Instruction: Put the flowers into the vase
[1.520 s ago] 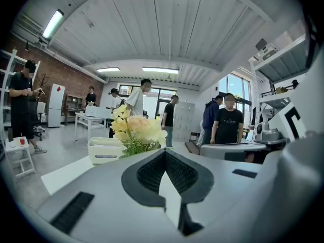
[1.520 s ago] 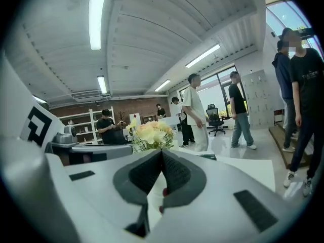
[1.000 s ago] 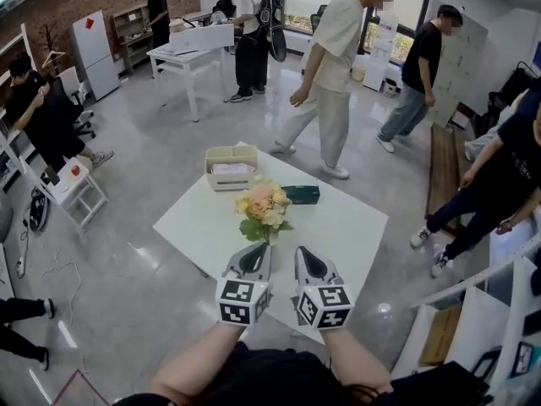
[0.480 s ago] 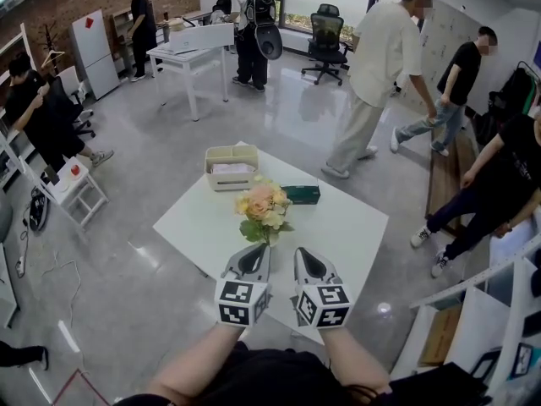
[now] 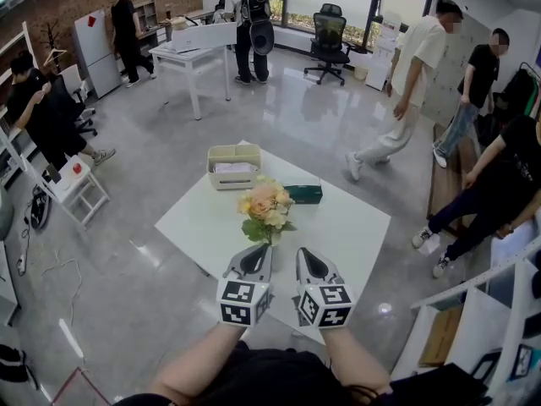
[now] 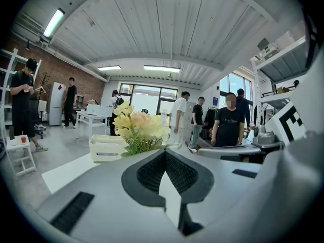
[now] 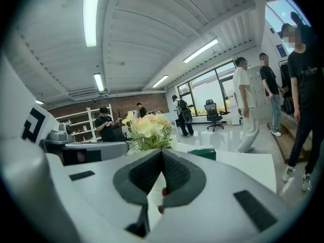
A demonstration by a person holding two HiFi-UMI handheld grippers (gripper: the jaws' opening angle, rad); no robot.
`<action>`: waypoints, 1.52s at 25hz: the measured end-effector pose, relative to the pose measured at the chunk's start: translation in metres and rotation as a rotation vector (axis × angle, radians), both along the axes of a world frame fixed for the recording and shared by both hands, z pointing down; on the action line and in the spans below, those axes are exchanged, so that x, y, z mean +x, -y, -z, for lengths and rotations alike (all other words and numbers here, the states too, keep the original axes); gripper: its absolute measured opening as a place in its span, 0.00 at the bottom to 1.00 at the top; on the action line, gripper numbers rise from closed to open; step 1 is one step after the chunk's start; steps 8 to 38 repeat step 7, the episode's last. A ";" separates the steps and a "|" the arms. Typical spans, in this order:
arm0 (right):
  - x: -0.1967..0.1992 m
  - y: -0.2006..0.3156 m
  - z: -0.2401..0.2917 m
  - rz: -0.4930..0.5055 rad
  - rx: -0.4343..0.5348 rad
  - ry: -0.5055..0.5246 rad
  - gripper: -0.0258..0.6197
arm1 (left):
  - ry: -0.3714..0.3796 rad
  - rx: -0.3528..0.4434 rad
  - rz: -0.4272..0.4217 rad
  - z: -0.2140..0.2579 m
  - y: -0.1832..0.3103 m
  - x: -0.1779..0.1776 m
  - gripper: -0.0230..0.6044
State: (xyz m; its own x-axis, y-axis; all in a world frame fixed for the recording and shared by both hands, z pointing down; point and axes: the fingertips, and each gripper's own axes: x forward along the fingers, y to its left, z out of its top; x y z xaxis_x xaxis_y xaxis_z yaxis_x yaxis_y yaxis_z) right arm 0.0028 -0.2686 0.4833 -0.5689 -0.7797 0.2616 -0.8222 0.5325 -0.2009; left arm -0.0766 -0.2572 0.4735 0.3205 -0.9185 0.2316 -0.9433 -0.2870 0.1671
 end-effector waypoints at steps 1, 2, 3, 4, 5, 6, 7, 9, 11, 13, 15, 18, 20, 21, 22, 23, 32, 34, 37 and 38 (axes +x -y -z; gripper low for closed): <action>0.000 0.000 0.000 0.001 -0.001 0.000 0.04 | 0.000 0.000 0.000 0.000 0.000 0.000 0.04; 0.000 0.000 -0.001 0.002 -0.002 -0.001 0.04 | 0.000 0.000 0.000 0.000 0.000 0.000 0.04; -0.001 0.000 0.000 0.003 -0.002 -0.001 0.04 | 0.000 0.000 0.000 0.000 0.000 0.000 0.04; -0.001 0.000 0.000 0.006 -0.002 -0.001 0.04 | 0.000 0.000 0.001 0.000 0.000 0.000 0.04; -0.002 0.000 0.001 0.008 -0.002 -0.001 0.04 | 0.000 0.000 0.001 0.001 0.000 0.000 0.04; -0.002 0.000 0.001 0.010 -0.001 0.000 0.04 | 0.000 0.000 0.002 0.002 0.000 0.000 0.04; -0.003 -0.001 0.002 0.013 0.000 0.000 0.04 | -0.001 -0.001 0.002 0.002 0.000 -0.001 0.04; -0.003 -0.001 0.002 0.013 0.000 0.000 0.04 | -0.001 -0.001 0.002 0.002 0.000 -0.001 0.04; -0.003 -0.001 0.002 0.013 0.000 0.000 0.04 | -0.001 -0.001 0.002 0.002 0.000 -0.001 0.04; -0.003 -0.001 0.002 0.013 0.000 0.000 0.04 | -0.001 -0.001 0.002 0.002 0.000 -0.001 0.04; -0.003 -0.001 0.002 0.013 0.000 0.000 0.04 | -0.001 -0.001 0.002 0.002 0.000 -0.001 0.04; -0.003 -0.001 0.002 0.013 0.000 0.000 0.04 | -0.001 -0.001 0.002 0.002 0.000 -0.001 0.04; -0.003 -0.001 0.002 0.013 0.000 0.000 0.04 | -0.001 -0.001 0.002 0.002 0.000 -0.001 0.04; -0.003 -0.001 0.002 0.013 0.000 0.000 0.04 | -0.001 -0.001 0.002 0.002 0.000 -0.001 0.04; -0.003 -0.001 0.002 0.013 0.000 0.000 0.04 | -0.001 -0.001 0.002 0.002 0.000 -0.001 0.04; -0.003 -0.001 0.002 0.013 0.000 0.000 0.04 | -0.001 -0.001 0.002 0.002 0.000 -0.001 0.04; -0.003 -0.001 0.002 0.013 0.000 0.000 0.04 | -0.001 -0.001 0.002 0.002 0.000 -0.001 0.04; -0.003 -0.001 0.002 0.013 0.000 0.000 0.04 | -0.001 -0.001 0.002 0.002 0.000 -0.001 0.04; -0.003 -0.001 0.002 0.013 0.000 0.000 0.04 | -0.001 -0.001 0.002 0.002 0.000 -0.001 0.04; -0.003 -0.001 0.002 0.013 0.000 0.000 0.04 | -0.001 -0.001 0.002 0.002 0.000 -0.001 0.04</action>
